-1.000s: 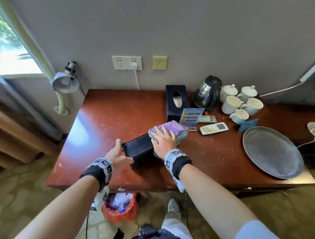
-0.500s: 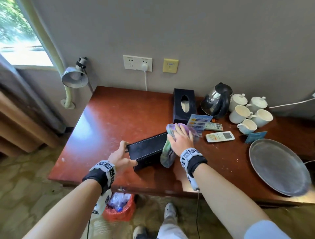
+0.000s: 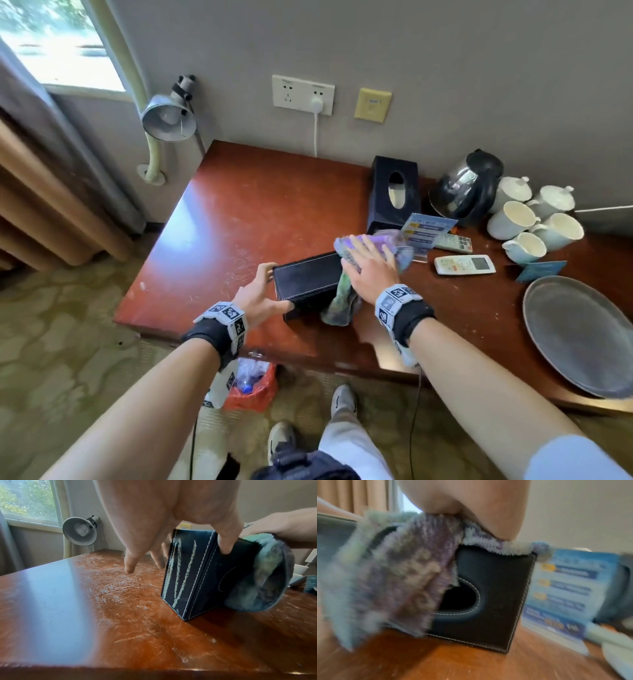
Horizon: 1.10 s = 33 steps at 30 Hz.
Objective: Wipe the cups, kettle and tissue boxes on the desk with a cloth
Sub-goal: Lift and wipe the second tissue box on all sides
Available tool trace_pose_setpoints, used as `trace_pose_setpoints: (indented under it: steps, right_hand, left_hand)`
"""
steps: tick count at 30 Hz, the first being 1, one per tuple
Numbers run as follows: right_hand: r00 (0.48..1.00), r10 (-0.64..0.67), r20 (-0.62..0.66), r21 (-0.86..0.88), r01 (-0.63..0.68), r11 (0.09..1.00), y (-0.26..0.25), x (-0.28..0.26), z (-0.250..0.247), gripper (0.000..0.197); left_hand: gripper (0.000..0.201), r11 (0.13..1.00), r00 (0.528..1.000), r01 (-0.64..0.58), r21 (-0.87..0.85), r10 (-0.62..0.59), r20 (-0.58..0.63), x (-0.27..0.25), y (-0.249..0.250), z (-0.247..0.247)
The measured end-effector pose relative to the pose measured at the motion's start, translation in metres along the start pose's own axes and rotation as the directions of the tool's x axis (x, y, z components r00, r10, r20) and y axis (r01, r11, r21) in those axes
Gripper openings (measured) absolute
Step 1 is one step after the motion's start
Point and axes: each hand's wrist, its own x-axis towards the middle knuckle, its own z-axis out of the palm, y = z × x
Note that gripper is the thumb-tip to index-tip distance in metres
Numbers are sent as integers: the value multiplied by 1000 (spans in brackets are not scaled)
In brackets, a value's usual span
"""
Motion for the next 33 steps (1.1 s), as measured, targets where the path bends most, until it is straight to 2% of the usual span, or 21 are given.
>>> trace_pose_setpoints:
  steps: [1,3,6,10,11,13,15,17,19,22,23,25,27,29,31,33]
  right_hand:
    - [1000,-8,15,-13,8,1000,-3,1,0,45]
    - [991,-117,62,8,117,993,-26,-3,5,43]
    - [915,-370,161,36,369,929,-69,-14,17,50]
    - [874,-449,185,25,453,891,-73,-16,17,55]
    - [876,-445,187,25,449,893,-65,-14,15,57]
    - [918,-366,152,24,366,930,-40,-10,9,62]
    - [969,-227,98,-6,228,974,-6,-4,2,61]
    - [995,-81,53,8,81,997,28,-3,-8,56]
    - [1000,25,-2,88,-25,996,44,-1,-10,54]
    - [987,94,-134,106,-80,991,33,0,2,50]
    - [981,86,-175,103,-69,992,25,-1,7,51]
    - [976,-56,-209,70,72,995,9,-9,17,47]
    - [951,-262,-164,5,266,964,5,-17,25,45]
    - [923,-355,-147,-19,356,934,18,-16,22,44]
    - [933,-299,-201,28,311,950,40,-12,18,43]
    - [954,-119,-274,172,171,970,64,-11,11,43]
  left_hand:
    - [98,1000,1000,6,20,-6,3,0,1,2]
    - [103,999,1000,15,51,-15,-5,0,1,5]
    - [102,997,1000,-3,73,4,-11,-1,1,3]
    - [87,990,1000,-6,142,9,-21,-1,4,1]
    - [84,989,999,-4,149,9,-37,-2,5,0]
    - [83,988,999,4,157,3,-47,-2,5,-1]
    - [82,987,999,17,163,-13,-30,-1,5,-2]
    - [83,986,999,30,167,-25,-28,-1,6,-2]
    - [82,985,998,38,167,-31,-46,-1,7,-1]
    - [80,978,997,46,203,-32,-72,-2,12,2]
    - [80,974,996,50,219,-34,-76,-3,14,3]
    - [81,965,996,62,255,-45,-74,-3,16,2]
    - [82,950,995,91,300,-76,-64,-5,21,2]
    - [82,927,991,130,352,-115,-64,-8,31,0]
    - [78,898,984,177,404,-163,-69,-9,39,0]
    - [78,858,978,206,471,-172,-114,-5,48,3]
